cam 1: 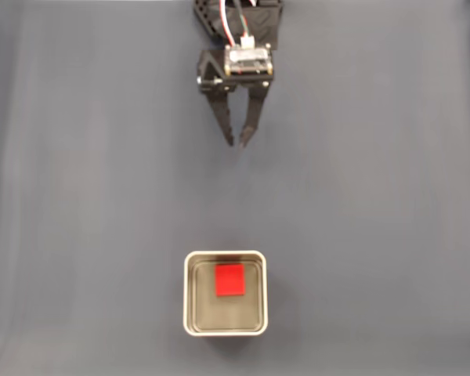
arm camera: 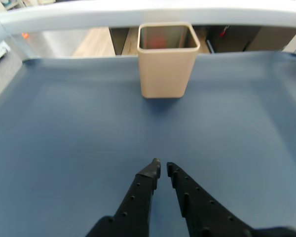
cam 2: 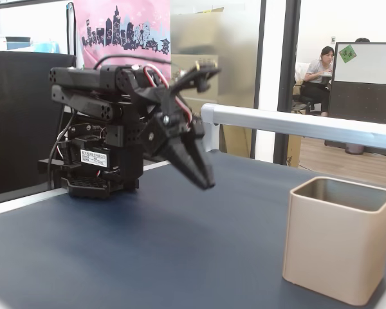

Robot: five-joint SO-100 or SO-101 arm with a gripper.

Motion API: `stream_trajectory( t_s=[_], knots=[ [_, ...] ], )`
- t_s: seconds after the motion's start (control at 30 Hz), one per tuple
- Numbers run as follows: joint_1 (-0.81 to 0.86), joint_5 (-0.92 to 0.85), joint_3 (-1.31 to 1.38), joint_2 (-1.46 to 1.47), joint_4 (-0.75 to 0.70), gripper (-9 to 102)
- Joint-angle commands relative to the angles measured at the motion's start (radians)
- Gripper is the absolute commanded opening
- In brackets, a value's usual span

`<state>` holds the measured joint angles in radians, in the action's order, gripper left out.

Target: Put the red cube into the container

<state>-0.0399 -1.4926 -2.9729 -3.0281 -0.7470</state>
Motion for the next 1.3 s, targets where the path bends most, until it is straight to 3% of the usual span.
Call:
stream_trajectory(
  t_s=[0.0,0.7,1.27],
  knots=[
    [-0.002,0.009,-0.018,-0.067,-0.086,0],
    [0.006,-0.018,-0.121,-0.296,-0.591,0],
    [0.006,-0.058,-0.121,-0.296,-0.597,1]
  ],
)
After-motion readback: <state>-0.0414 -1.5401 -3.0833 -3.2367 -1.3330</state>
